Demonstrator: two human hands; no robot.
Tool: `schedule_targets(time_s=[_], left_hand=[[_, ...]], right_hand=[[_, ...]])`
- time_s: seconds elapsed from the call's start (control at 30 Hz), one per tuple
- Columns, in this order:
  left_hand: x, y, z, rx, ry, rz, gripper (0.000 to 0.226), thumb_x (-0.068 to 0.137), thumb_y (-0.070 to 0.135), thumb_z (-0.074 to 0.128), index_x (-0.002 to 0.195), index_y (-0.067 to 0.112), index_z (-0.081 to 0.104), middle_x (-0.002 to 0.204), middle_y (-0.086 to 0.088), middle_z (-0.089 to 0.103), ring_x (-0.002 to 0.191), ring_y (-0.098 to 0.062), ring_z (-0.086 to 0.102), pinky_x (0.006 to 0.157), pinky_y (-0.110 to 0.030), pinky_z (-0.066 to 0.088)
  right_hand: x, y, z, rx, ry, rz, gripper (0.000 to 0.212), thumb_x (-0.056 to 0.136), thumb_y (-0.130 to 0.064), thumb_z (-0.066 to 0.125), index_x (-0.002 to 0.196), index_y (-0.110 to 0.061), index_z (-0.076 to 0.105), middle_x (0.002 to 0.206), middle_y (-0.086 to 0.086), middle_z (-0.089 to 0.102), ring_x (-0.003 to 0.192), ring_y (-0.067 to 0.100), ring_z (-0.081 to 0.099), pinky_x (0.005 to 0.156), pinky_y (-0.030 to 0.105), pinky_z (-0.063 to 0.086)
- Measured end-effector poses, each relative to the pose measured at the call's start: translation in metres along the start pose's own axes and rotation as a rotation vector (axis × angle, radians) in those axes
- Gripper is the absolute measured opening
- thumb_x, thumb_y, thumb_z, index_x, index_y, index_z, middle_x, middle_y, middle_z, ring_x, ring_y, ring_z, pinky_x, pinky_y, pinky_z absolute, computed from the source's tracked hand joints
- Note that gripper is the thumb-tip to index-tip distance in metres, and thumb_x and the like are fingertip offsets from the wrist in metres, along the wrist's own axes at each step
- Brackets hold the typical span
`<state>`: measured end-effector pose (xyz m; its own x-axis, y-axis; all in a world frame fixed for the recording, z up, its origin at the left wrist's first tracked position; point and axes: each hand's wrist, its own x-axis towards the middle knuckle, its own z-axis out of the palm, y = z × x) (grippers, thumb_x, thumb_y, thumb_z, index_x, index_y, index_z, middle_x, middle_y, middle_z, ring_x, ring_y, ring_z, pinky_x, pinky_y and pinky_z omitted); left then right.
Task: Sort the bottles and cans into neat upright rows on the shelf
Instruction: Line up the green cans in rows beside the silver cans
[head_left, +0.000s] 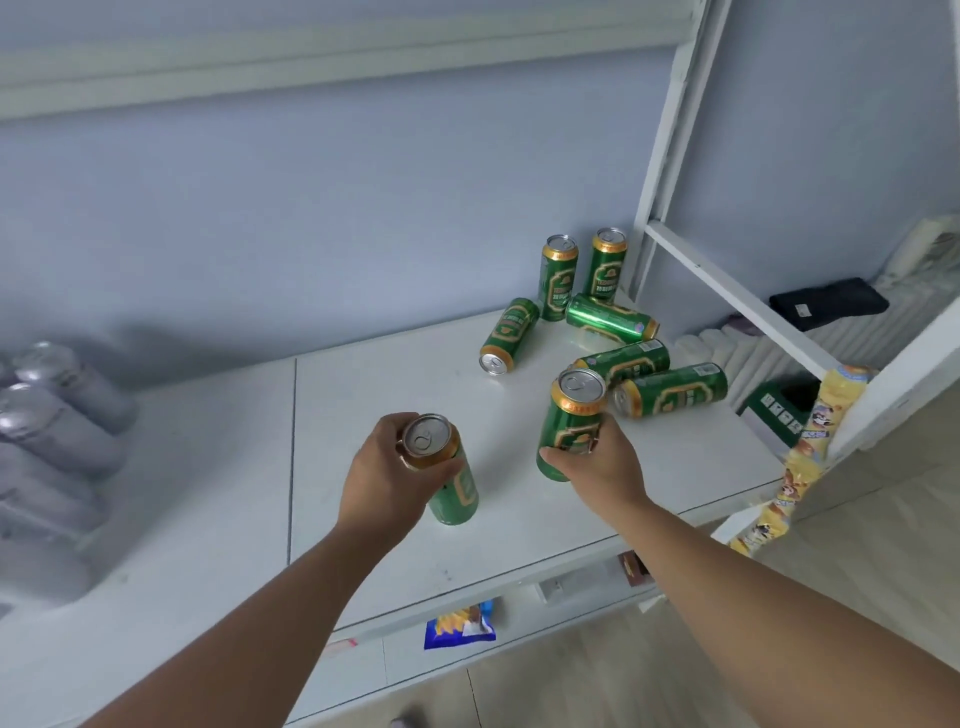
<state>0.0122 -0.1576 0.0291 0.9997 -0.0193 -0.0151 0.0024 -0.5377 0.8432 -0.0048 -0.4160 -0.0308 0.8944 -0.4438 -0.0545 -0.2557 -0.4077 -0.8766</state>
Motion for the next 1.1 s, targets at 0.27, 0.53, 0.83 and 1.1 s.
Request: schedule_targets(time_s=[0.27,0.53,0.83,1.1], left_hand=[[0.020,-0.021,-0.064,0.010,0.087,-0.038,0.057,0.067,0.039,0.087,0.117,0.038,0.059,0.104,0.021,0.067,0.096,0.001,0.063,0.084,-0.033,0.057],[0.063,-0.066,-0.131,-0.012,0.226,-0.107,0.058,0.064,0.041,0.087,0.114,0.041,0.059,0.106,0.020,0.066,0.099,-0.005,0.063,0.086,-0.035,0.056],[0.135,-0.120,-0.206,-0.029,0.343,-0.181,0.063,0.069,0.033,0.088,0.124,0.031,0.057,0.109,0.013,0.067,0.101,-0.012,0.064,0.085,-0.031,0.052],[0.191,-0.152,-0.250,0.006,0.440,-0.281,0.058,0.071,0.035,0.086,0.121,0.026,0.059,0.104,0.011,0.063,0.104,-0.016,0.064,0.088,-0.030,0.050]], right_hand=[[0.001,-0.045,0.065,-0.044,-0.145,-0.094,0.058,0.067,-0.032,0.090,0.112,-0.023,0.056,0.102,-0.007,0.068,0.093,0.016,0.064,0.079,0.032,0.051],[0.013,-0.098,0.151,-0.067,-0.268,-0.143,0.056,0.066,-0.032,0.091,0.111,-0.023,0.059,0.098,-0.011,0.068,0.091,0.012,0.063,0.073,0.028,0.046],[0.040,-0.160,0.253,-0.111,-0.342,-0.168,0.055,0.067,-0.032,0.090,0.111,-0.022,0.059,0.098,-0.013,0.066,0.092,0.012,0.063,0.068,0.020,0.044],[0.063,-0.200,0.339,-0.124,-0.419,-0.223,0.059,0.066,-0.033,0.089,0.116,-0.021,0.060,0.104,-0.005,0.069,0.095,0.017,0.064,0.073,0.027,0.048]])
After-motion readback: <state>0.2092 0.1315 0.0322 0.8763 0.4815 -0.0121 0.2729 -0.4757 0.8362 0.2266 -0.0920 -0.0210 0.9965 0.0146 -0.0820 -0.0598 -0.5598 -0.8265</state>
